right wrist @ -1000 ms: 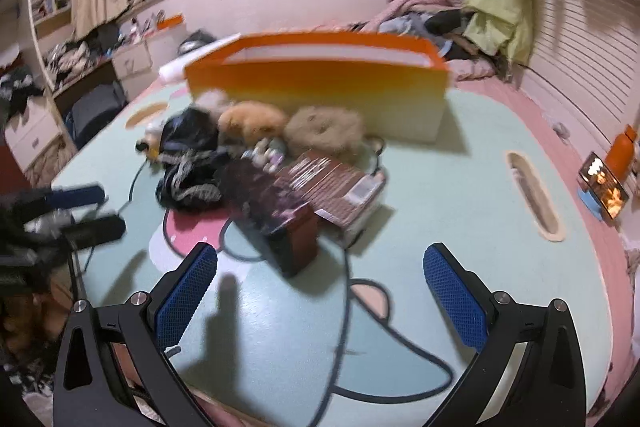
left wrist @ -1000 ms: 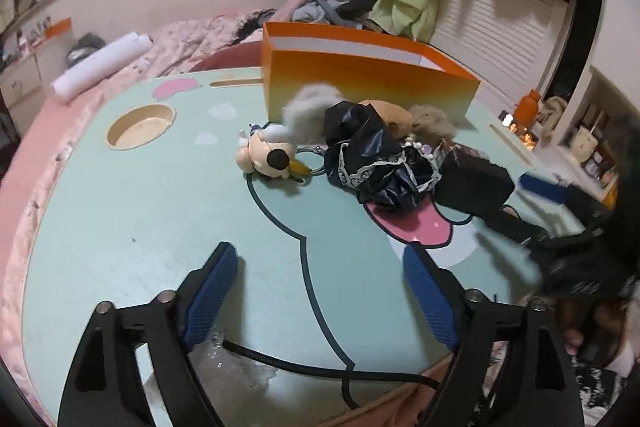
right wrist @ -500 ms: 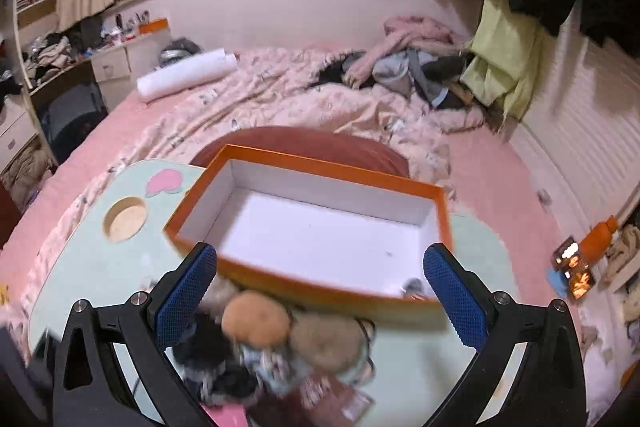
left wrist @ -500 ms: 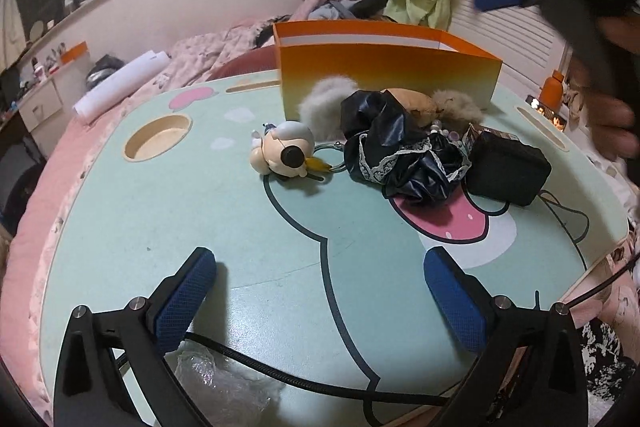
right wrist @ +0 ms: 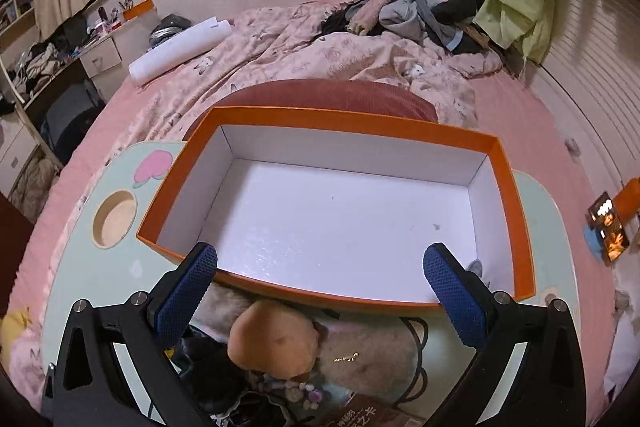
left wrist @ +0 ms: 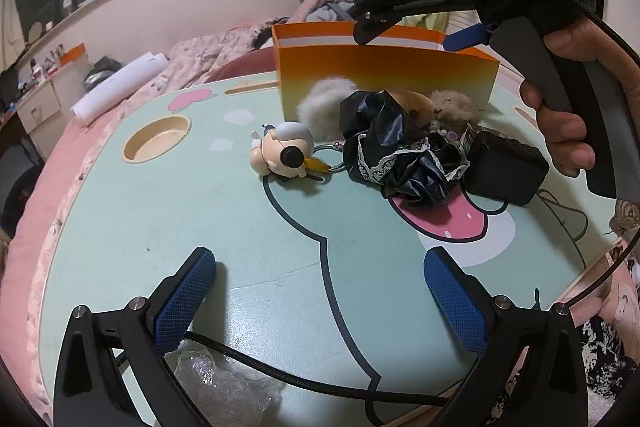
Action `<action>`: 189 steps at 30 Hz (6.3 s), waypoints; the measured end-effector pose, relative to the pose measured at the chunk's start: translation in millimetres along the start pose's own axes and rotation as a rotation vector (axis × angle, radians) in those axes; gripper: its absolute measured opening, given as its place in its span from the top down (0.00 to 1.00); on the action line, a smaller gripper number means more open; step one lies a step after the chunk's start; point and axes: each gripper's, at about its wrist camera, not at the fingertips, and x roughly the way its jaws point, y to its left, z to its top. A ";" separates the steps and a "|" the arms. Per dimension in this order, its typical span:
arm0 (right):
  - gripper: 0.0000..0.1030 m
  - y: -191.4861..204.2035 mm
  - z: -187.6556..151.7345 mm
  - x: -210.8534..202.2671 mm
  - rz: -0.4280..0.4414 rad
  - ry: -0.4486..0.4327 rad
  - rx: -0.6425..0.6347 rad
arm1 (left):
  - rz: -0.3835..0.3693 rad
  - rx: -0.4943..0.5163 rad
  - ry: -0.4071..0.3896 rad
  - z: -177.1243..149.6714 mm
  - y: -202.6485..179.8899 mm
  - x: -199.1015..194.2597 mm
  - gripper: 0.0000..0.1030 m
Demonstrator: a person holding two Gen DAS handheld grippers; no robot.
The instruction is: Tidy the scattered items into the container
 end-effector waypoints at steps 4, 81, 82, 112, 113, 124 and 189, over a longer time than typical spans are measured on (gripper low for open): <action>0.00 -1.3 0.8 0.2 -0.006 -0.002 0.003 | 0.000 0.000 0.000 0.0 0.0 0.0 0.00; 0.00 -126.2 -90.4 -70.5 -0.055 -0.151 0.326 | -0.305 -0.055 0.446 261.8 -52.3 127.1 0.96; 0.00 -126.6 -91.0 -70.3 -0.055 -0.150 0.328 | -0.320 -0.059 0.435 262.2 -50.0 121.6 0.96; 0.00 -58.6 -130.7 -88.2 0.007 -0.163 0.143 | -0.250 0.003 0.116 55.1 1.7 -13.7 0.13; 0.00 -51.1 -135.9 -85.9 0.006 -0.151 0.119 | -0.227 -0.008 0.117 45.2 1.0 -10.9 0.13; 0.00 -14.7 -156.6 -47.9 -0.027 -0.064 0.072 | 0.034 0.014 0.108 13.2 -4.8 13.2 0.00; 0.39 8.5 -130.1 -41.6 -0.045 -0.284 0.005 | -0.011 0.051 0.052 11.0 -7.8 16.0 0.00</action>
